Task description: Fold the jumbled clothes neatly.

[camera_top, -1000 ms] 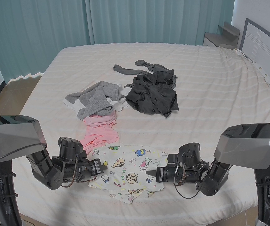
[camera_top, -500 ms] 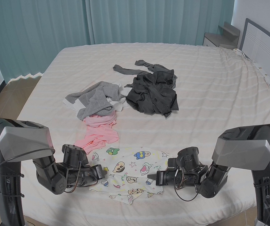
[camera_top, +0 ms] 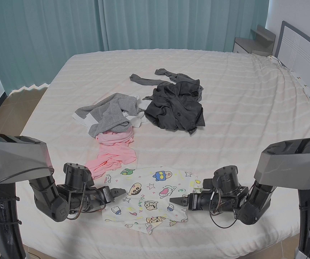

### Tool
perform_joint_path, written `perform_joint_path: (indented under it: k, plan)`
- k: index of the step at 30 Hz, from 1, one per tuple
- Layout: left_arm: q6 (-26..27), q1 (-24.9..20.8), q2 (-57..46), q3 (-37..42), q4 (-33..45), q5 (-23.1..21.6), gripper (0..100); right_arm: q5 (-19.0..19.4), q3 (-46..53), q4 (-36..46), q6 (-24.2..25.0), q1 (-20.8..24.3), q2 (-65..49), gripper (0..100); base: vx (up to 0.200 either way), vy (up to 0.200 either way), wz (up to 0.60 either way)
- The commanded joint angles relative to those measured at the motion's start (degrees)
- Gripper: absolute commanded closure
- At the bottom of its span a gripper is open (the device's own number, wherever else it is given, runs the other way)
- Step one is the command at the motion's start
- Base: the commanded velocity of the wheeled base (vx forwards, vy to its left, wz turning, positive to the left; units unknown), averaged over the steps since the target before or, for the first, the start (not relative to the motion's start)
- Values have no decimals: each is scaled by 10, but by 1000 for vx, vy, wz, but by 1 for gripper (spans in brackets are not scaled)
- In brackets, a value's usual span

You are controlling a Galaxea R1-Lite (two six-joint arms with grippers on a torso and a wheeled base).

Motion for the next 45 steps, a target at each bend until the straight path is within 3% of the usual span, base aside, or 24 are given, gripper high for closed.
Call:
perform_joint_path:
  k: [1,5,10,16,20,25,32,40,45]
  plan:
    - [1,23,-79,32,-1,-1,0,-10,38,-1,-3,-22,-60,0,0,0,0]
    - [-4,46,-132,50,-1,-7,0,-40,41,-8,-11,-45,-86,0,0,0,0]
    - [-40,38,-184,58,3,-8,0,-72,41,-37,-17,-42,-105,0,0,0,0]
    - [-88,-24,-202,57,1,-23,0,-95,35,-46,-21,23,-146,0,0,0,0]
    - [-107,-49,-175,48,0,-22,0,-93,28,-45,-12,60,-153,0,0,0,0]
    - [-120,-58,-92,14,-2,-16,0,-84,-11,-50,22,105,-65,0,0,0,0]
    - [-164,-85,-29,-18,-3,42,0,-87,-44,-51,43,134,34,0,0,0,0]
    - [-166,-99,-24,2,3,42,0,-90,-19,-33,42,134,25,0,0,0,0]
    - [-162,-83,-19,11,13,41,0,-93,-4,-23,43,128,22,0,0,0,0]
